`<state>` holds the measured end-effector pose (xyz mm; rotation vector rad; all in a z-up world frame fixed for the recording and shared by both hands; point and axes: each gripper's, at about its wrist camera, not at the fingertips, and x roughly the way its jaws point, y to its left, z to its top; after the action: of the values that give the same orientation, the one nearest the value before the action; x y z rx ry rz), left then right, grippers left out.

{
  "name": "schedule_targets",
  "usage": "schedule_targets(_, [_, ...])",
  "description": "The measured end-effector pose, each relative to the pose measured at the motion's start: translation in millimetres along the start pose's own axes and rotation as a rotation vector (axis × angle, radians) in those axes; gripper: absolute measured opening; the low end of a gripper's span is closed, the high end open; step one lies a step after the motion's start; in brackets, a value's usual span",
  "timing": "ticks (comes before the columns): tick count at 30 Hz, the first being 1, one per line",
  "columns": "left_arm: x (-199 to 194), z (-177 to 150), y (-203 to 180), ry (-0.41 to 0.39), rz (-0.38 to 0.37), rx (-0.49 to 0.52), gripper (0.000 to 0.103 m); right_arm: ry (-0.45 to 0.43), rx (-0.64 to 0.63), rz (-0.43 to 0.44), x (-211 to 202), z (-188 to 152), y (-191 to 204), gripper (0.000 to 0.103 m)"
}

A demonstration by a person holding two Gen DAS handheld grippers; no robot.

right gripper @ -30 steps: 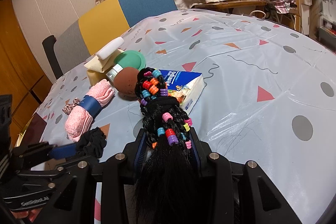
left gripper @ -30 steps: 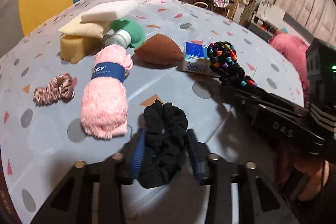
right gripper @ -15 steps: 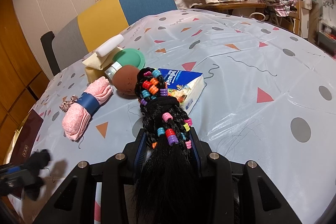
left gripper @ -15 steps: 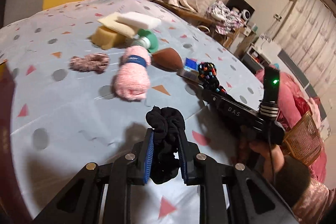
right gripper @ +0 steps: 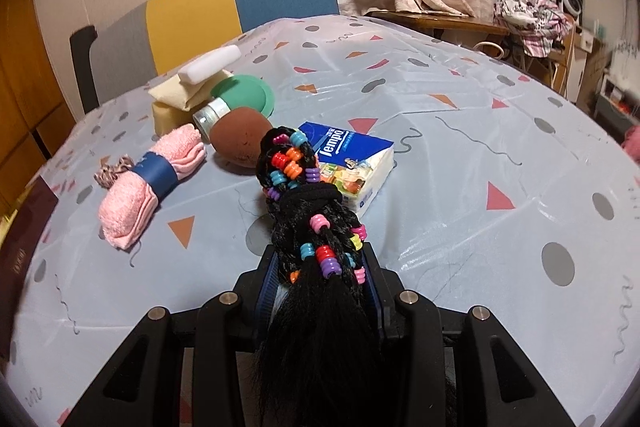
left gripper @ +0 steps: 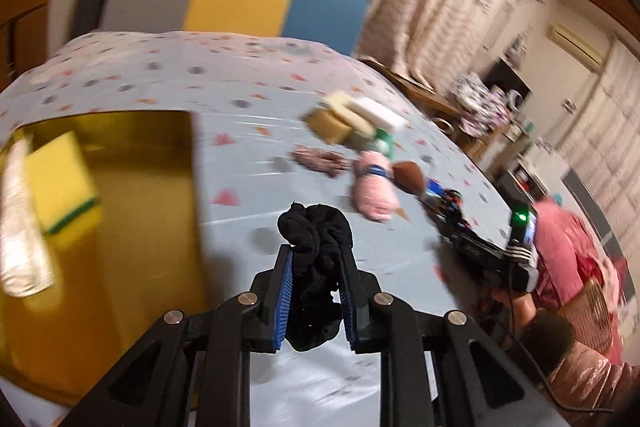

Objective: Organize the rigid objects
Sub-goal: 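Carry the scrunchie and beaded braid toward the gold tray with both tools, then lower the scrunchie into the tray while the right tool releases the braid there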

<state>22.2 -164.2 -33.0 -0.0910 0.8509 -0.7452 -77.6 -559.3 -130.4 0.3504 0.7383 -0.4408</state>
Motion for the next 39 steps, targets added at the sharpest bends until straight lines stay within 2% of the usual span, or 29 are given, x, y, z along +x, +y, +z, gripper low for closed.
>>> schedule_targets(4, [-26, -8, 47, -0.033, 0.047, -0.1, 0.021, 0.013, -0.007, -0.004, 0, 2, 1, 0.039])
schedule_targets(7, [-46, -13, 78, -0.074, 0.082, -0.178, 0.021, 0.033, -0.05, -0.039, 1, 4, 9, 0.04])
schedule_targets(10, [-69, -19, 113, -0.129, 0.157, -0.267, 0.021, 0.044, -0.073, -0.069, 1, 7, 16, 0.039])
schedule_targets(13, [-85, -26, 142, -0.16, 0.245, -0.343, 0.021, 0.032, -0.052, -0.057, -7, 12, 23, 0.039])
schedule_targets(18, [-103, -41, 183, -0.192, 0.36, -0.447, 0.021, -0.037, -0.037, 0.031, -38, 24, 54, 0.039])
schedule_targets(22, [-107, -48, 206, -0.2, 0.432, -0.489, 0.021, -0.075, -0.045, 0.144, -62, 28, 93, 0.039])
schedule_targets(23, [-106, -49, 210, -0.193, 0.451, -0.497, 0.024, -0.08, -0.047, 0.182, -67, 28, 106, 0.039])
schedule_targets(26, [-102, -50, 219, -0.177, 0.481, -0.516, 0.043, -0.086, -0.051, 0.261, -76, 28, 135, 0.039])
schedule_targets(27, [-102, -51, 219, -0.179, 0.484, -0.519, 0.044, -0.086, -0.054, 0.289, -79, 28, 146, 0.039])
schedule_targets(30, [-105, -51, 217, -0.195, 0.434, -0.508, 0.046, -0.078, -0.07, 0.343, -86, 24, 172, 0.039])
schedule_targets(33, [-107, -51, 210, -0.199, 0.431, -0.484, 0.046, -0.057, -0.101, 0.401, -93, 19, 198, 0.039])
schedule_targets(39, [-105, -54, 187, -0.189, 0.402, -0.388, 0.046, 0.025, -0.14, 0.516, -95, 9, 240, 0.039])
